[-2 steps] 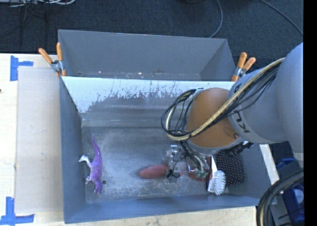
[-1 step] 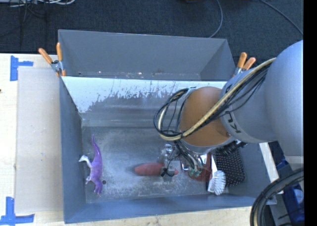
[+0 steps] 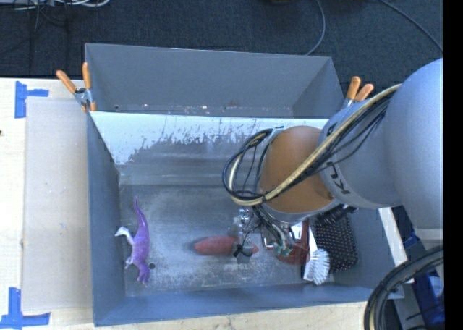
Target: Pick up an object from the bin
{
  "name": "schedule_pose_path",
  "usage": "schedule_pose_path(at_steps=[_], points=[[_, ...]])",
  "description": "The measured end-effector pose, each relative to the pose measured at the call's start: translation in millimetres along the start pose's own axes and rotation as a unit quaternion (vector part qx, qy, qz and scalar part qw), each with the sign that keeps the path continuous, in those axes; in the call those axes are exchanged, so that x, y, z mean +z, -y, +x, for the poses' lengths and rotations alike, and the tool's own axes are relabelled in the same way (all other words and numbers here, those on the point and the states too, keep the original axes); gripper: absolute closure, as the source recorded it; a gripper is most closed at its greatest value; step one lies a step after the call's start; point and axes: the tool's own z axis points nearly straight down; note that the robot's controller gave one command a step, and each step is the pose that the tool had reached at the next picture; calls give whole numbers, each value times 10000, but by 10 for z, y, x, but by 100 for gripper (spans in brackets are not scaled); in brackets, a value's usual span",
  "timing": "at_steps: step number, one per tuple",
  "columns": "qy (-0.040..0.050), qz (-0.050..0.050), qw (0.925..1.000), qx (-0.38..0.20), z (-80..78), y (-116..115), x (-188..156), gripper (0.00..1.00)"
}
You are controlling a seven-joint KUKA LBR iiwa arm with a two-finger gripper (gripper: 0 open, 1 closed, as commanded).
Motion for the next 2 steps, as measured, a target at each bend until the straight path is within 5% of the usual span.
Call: schedule_pose_path(at_steps=[2], points=[[-25,-2,10000,-52,-14,32,-415,100]])
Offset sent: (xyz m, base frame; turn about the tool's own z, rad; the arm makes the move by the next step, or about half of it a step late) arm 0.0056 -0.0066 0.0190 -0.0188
